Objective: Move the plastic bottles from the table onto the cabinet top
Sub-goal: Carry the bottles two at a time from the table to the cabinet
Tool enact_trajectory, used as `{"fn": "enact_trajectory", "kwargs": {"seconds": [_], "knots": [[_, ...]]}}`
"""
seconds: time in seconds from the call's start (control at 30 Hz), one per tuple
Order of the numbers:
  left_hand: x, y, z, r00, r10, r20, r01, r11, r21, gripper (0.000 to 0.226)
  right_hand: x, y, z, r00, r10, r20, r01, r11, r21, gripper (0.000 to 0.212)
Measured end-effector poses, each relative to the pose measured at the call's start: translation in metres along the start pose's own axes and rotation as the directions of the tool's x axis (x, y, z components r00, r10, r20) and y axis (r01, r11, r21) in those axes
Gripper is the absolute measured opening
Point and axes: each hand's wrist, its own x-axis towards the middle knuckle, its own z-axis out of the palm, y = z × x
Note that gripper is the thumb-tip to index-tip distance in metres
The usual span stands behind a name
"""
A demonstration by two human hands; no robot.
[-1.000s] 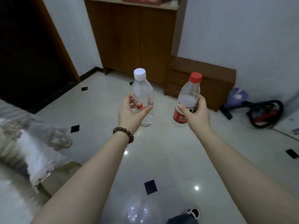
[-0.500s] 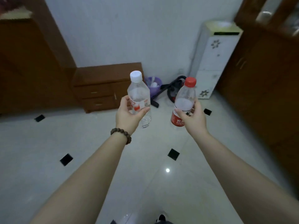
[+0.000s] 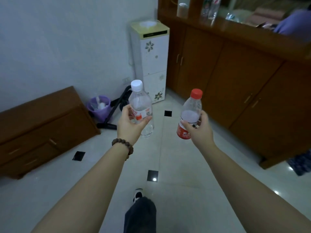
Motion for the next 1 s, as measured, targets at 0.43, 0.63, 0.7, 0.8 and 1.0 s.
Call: {"fn": "enact_trajectory", "kwargs": {"seconds": [0.43, 0.63, 0.7, 0.8, 1.0], "knots": [[0.225, 0.009, 0.047, 0.96, 0.105, 0.261, -0.109, 0.994, 0.001, 0.06, 0.154, -0.021, 0.046, 0.949, 0.044, -0.313, -0.043, 0.999, 0.009, 0.065], [0.289, 0.025, 0.092, 0.931, 0.146, 0.335, -0.148, 0.989, -0.02, 0.057, 0.209, -0.025, 0.038, 0.912, 0.047, -0.409, -0.055, 0.998, -0.008, 0.065], [0.309, 0.032, 0.112, 0.918, 0.16, 0.363, -0.159, 0.987, -0.031, 0.056, 0.229, -0.023, 0.031, 0.899, 0.049, -0.435, -0.063, 0.998, -0.018, 0.065], [0.34, 0.041, 0.147, 0.902, 0.181, 0.392, -0.176, 0.983, -0.049, 0.057, 0.266, -0.018, 0.018, 0.886, 0.046, -0.461, -0.067, 0.997, -0.03, 0.065], [0.415, 0.063, 0.233, 0.878, 0.234, 0.418, -0.219, 0.972, -0.085, 0.058, 0.367, -0.008, -0.016, 0.862, 0.036, -0.506, -0.055, 0.998, -0.022, 0.065]]}}
